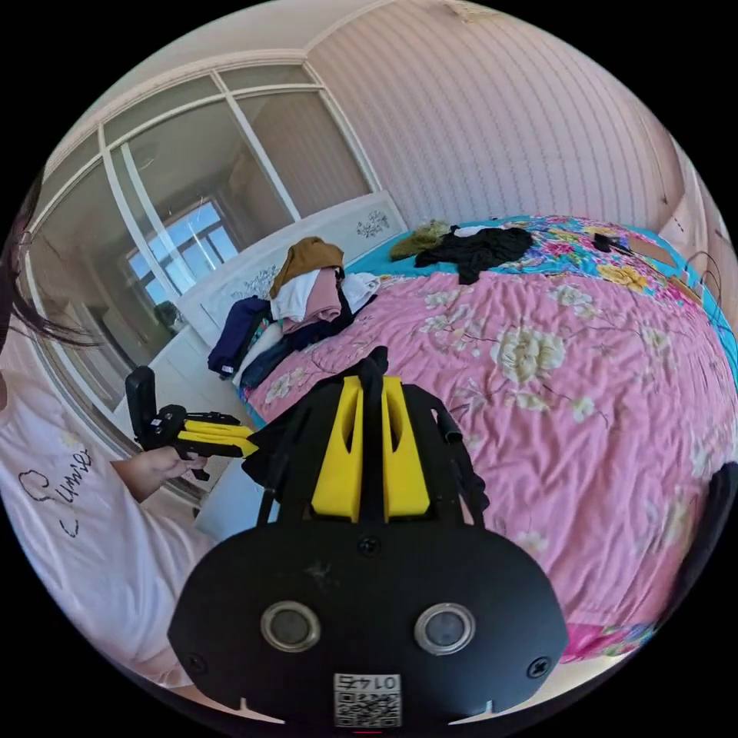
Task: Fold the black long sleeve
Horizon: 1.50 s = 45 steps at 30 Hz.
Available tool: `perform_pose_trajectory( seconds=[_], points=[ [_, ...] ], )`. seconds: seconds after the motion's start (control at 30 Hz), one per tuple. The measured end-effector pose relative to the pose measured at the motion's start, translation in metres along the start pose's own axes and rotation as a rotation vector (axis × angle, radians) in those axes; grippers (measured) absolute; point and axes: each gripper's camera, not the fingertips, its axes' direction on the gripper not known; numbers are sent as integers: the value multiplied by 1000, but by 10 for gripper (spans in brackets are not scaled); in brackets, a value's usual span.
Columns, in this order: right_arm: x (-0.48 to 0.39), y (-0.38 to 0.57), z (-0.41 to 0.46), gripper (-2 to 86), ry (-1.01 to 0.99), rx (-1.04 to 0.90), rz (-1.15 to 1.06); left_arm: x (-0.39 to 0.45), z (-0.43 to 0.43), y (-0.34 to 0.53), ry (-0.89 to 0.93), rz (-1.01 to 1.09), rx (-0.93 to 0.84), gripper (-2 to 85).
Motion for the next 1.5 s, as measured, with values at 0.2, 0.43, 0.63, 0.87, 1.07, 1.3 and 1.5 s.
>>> perform_pose_trajectory(
  seconds=[0.2, 0.43, 0.63, 0.87, 1.07, 1.3, 1.5],
  points=[
    [69, 48, -193, 30, 176, 210, 205, 89, 42, -60, 183, 271, -21, -10],
    [147, 65, -392, 33, 489, 304, 337, 192, 116, -148, 483, 438, -29, -10],
    [270, -19, -500, 45, 761, 325, 438, 255, 188, -271, 621, 378, -32, -9],
    [479, -71, -519, 85, 847, 227, 675, 253, 286, -359, 196, 224, -178, -10],
    [494, 21, -403, 81, 802, 49, 544, 210, 291, -307, 240, 179, -184, -10],
    [491, 114, -291, 94, 788, -127, 552, 150, 218, -193, 269, 90, -169, -10],
    [371, 181, -236, 102, 575, 31, 439, 78, 123, -64, 120, -12, -109, -10]
  ],
)
